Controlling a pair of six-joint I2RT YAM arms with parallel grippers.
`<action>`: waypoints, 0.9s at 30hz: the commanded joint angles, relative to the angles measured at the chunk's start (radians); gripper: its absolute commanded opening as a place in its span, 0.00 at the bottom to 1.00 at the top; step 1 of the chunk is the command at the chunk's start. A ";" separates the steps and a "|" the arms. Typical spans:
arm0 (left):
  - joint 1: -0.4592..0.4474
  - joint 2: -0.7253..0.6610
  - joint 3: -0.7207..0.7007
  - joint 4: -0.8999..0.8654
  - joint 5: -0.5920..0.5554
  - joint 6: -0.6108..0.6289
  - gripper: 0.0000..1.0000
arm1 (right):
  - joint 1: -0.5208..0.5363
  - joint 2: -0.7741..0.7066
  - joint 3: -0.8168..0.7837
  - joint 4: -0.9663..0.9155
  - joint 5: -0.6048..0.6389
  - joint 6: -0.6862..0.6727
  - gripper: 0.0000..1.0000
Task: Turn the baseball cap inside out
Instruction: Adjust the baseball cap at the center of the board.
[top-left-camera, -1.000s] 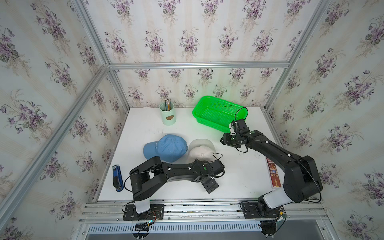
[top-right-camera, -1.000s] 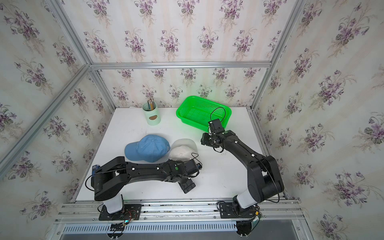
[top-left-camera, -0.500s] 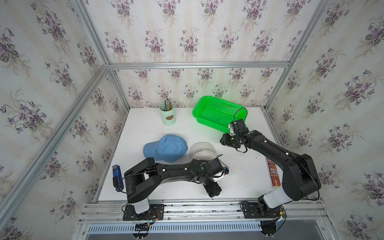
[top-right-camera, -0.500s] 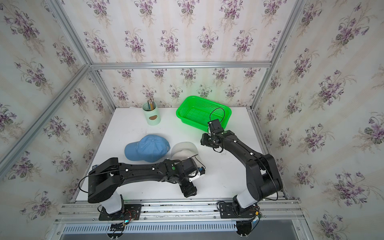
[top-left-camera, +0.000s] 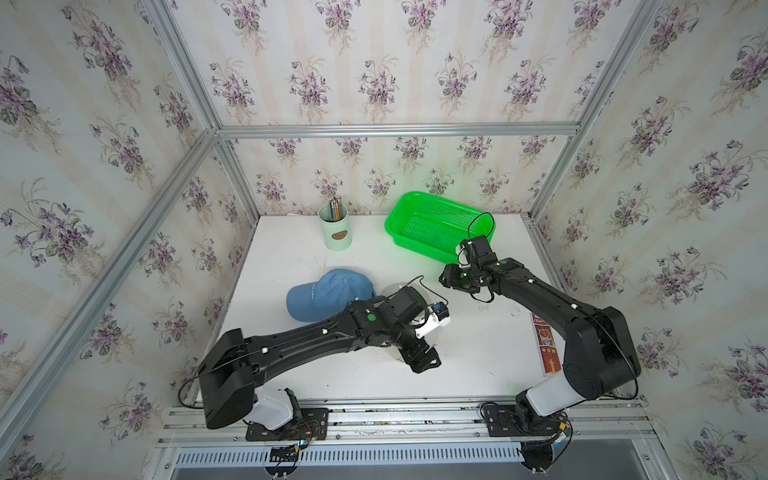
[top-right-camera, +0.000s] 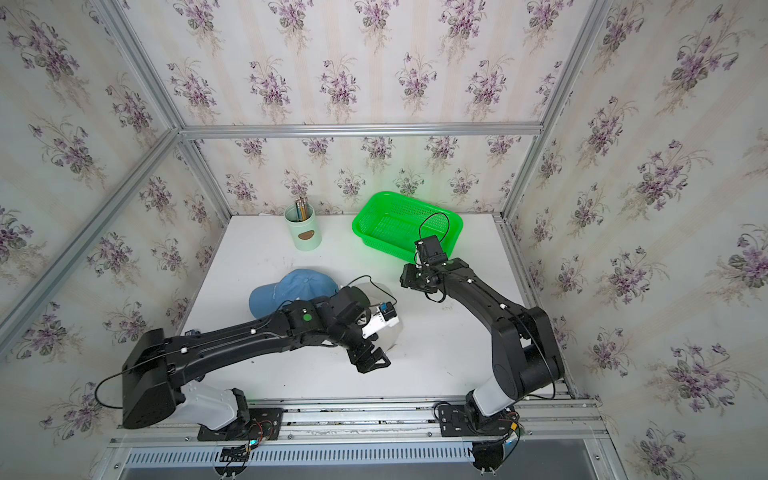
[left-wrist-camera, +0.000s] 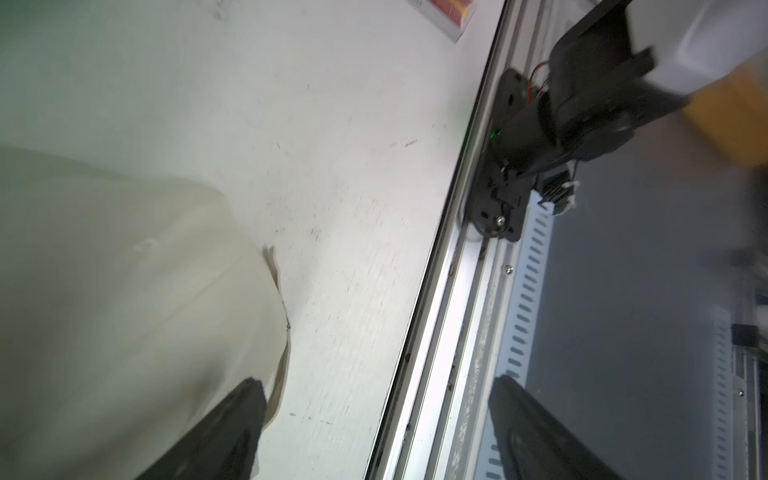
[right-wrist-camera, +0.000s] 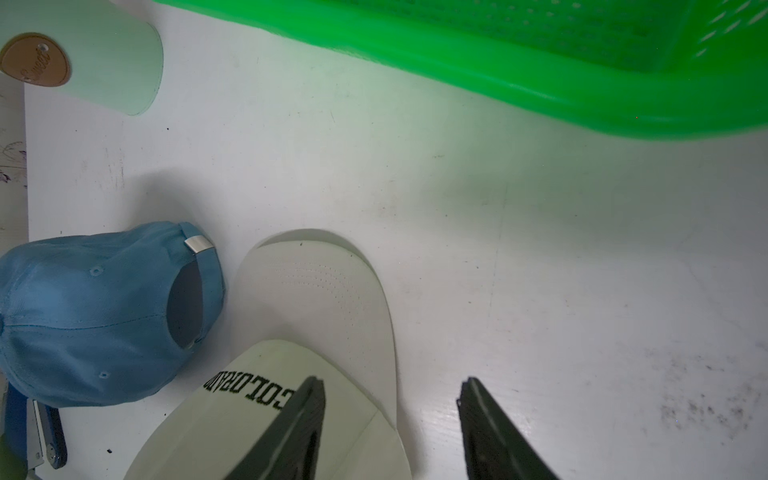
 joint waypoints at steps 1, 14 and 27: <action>0.089 -0.071 0.012 -0.060 0.055 -0.014 0.91 | 0.001 0.006 0.014 0.000 0.009 -0.005 0.57; 0.560 -0.006 0.163 -0.178 -0.233 -0.097 0.99 | 0.087 -0.022 0.037 -0.095 0.047 -0.039 0.57; 0.693 0.037 0.196 -0.223 -0.387 -0.105 0.99 | 0.252 -0.157 -0.311 -0.068 0.120 0.113 0.55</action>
